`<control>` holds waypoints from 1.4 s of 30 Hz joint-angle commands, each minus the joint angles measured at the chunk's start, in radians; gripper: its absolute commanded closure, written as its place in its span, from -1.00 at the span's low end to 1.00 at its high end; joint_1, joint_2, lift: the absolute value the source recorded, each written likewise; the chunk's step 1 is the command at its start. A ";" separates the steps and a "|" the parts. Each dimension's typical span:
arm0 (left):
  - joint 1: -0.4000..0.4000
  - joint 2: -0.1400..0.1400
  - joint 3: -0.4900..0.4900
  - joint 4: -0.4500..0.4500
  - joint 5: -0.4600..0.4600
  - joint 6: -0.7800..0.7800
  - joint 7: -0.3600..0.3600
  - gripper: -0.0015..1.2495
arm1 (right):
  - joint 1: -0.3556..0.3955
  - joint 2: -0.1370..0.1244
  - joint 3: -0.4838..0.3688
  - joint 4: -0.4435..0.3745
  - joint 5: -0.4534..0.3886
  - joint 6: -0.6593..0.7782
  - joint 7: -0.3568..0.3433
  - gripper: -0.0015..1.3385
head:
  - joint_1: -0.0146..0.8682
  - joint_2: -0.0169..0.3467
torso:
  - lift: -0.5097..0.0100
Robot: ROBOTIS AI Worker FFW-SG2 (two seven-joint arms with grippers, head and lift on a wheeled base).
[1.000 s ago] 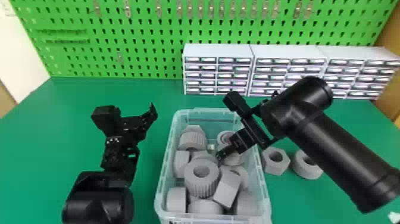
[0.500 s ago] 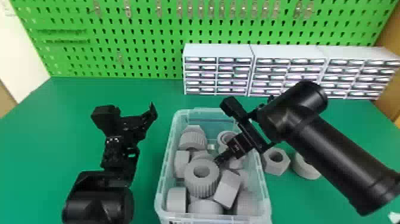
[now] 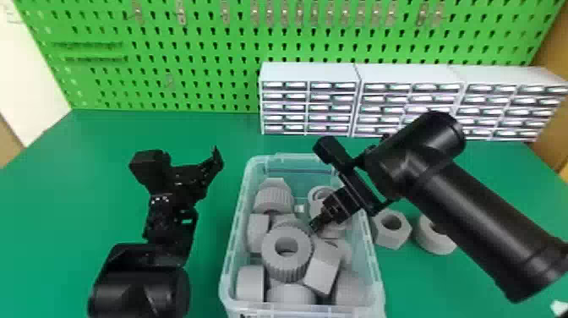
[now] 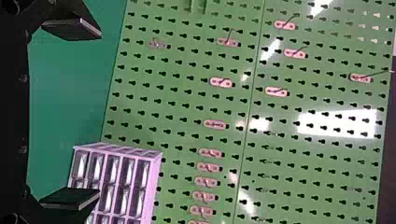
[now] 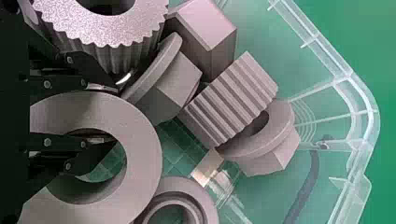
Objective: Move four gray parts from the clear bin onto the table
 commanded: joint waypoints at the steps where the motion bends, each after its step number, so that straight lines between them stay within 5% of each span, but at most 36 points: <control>1: 0.000 0.000 0.000 -0.001 0.000 -0.001 0.000 -0.84 | 0.000 0.000 0.000 0.000 0.000 0.000 0.000 0.43 | 0.60 -0.51 | 0.76; 32: 0.003 0.002 0.005 -0.001 0.000 -0.001 0.000 -0.84 | -0.026 0.015 -0.042 -0.097 -0.013 0.000 0.000 0.43 | 0.60 -0.51 | 0.76; 42: 0.009 0.002 0.005 0.000 0.000 -0.001 0.000 -0.84 | -0.010 0.005 -0.135 -0.217 0.044 0.070 0.000 0.43 | 0.60 -0.51 | 0.76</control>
